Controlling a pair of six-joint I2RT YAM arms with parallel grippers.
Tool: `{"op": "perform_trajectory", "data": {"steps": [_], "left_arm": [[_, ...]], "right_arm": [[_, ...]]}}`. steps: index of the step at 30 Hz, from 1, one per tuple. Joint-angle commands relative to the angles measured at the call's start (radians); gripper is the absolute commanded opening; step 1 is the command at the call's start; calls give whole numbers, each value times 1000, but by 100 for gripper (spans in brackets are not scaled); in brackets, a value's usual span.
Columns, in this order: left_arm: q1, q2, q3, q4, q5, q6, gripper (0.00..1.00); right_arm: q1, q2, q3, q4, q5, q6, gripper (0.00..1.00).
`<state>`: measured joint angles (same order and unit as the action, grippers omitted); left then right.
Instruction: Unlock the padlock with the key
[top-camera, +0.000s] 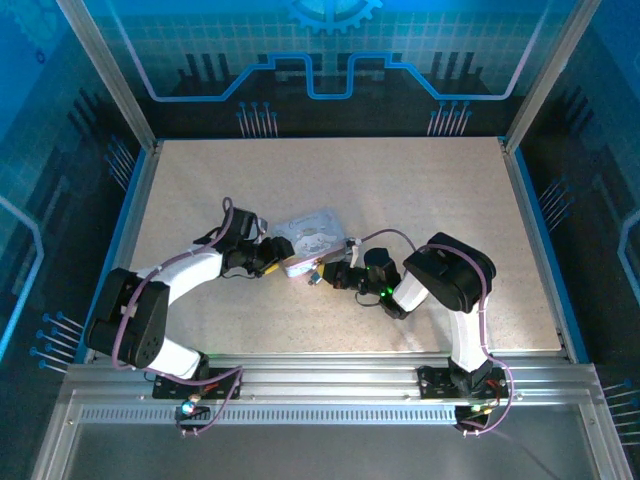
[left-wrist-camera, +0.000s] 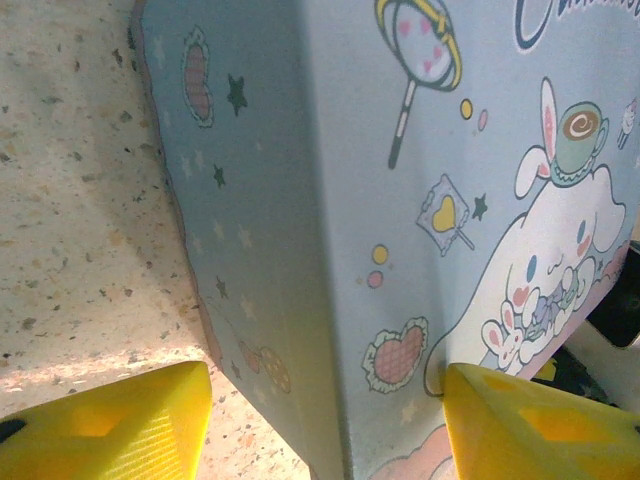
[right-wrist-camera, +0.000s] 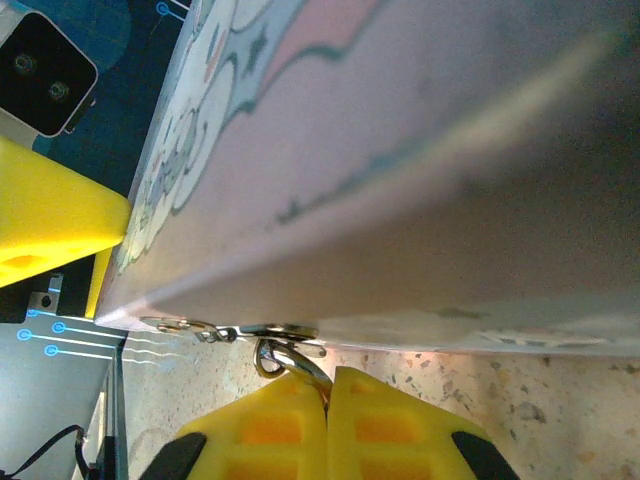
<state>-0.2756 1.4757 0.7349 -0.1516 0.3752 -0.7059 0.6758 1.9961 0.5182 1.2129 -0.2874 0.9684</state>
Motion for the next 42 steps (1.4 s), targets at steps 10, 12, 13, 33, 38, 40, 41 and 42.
{"op": "perform_trajectory", "data": {"steps": [10, 12, 13, 33, 38, 40, 41, 42], "left_arm": [[0, -34, -88, -75, -33, -10, 63], [0, -40, -100, -71, -31, -14, 63], [-1, -41, -106, -69, -31, -16, 63], [-1, -97, -132, -34, -18, -47, 68], [0, -123, -104, -43, -22, -59, 71], [-1, -135, -91, -43, -18, -69, 72], [-1, -142, -84, -44, -18, -70, 74], [-1, -150, -77, -50, -20, -69, 74]], "right_arm": [[-4, 4, -49, 78, 68, 92, 3], [-8, -3, -54, 85, 71, 103, 3], [-7, -7, -55, 88, 75, 107, 3], [-22, -60, -94, 71, 117, 133, 3], [-25, -97, -111, 34, 120, 109, 3], [-27, -128, -120, 0, 122, 83, 3], [-27, -144, -124, -17, 123, 71, 3], [-28, -164, -130, -40, 125, 57, 3]]}}
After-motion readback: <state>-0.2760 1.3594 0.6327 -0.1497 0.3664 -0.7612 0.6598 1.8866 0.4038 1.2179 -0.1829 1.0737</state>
